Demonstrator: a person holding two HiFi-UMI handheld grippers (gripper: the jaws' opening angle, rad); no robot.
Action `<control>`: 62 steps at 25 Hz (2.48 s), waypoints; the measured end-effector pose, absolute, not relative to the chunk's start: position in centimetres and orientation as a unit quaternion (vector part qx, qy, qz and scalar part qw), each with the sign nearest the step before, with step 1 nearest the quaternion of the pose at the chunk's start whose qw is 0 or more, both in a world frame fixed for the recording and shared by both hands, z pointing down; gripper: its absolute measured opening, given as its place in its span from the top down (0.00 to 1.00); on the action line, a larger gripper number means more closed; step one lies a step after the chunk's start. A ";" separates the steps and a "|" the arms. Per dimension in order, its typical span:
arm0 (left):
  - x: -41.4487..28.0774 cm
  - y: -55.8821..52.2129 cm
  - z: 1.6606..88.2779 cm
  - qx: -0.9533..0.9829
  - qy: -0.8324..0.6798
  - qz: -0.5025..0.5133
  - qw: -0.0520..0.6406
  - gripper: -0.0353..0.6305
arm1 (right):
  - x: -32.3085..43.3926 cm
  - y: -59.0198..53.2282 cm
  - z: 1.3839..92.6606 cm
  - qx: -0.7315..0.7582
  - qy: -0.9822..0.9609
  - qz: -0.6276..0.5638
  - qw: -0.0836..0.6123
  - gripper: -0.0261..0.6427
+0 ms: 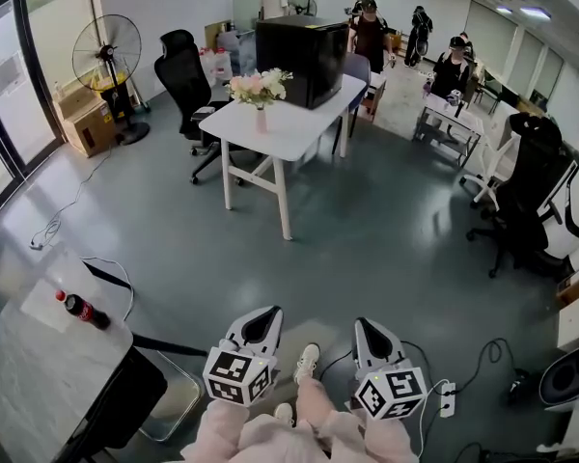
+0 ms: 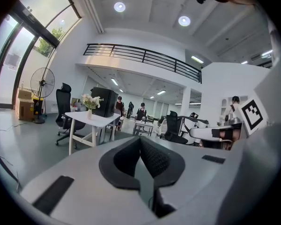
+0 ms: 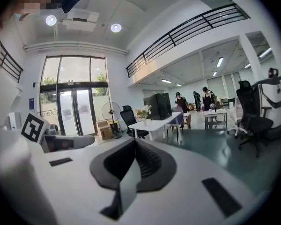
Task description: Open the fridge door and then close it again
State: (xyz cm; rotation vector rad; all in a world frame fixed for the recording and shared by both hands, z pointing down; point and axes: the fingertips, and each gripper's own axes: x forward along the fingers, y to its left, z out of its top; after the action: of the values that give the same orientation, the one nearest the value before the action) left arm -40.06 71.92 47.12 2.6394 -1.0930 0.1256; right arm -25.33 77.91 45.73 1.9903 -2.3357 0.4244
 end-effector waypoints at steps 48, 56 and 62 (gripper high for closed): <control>-26.3 40.3 48.1 0.895 -0.423 0.049 0.134 0.93 | -12.4 44.1 47.0 0.589 -0.797 0.126 0.043 0.94; -25.0 37.4 48.5 0.898 -0.413 0.057 0.139 0.93 | -11.0 41.4 47.3 0.599 -0.788 0.134 0.045 0.94; -23.4 33.1 48.1 0.903 -0.402 0.063 0.137 0.93 | -10.1 37.4 47.2 0.600 -0.786 0.137 0.047 0.94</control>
State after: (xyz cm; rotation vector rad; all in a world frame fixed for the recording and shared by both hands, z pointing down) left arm -23.43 33.14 48.13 2.6125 -1.1640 0.1818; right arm -10.07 37.43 47.21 1.8318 -2.3997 0.4190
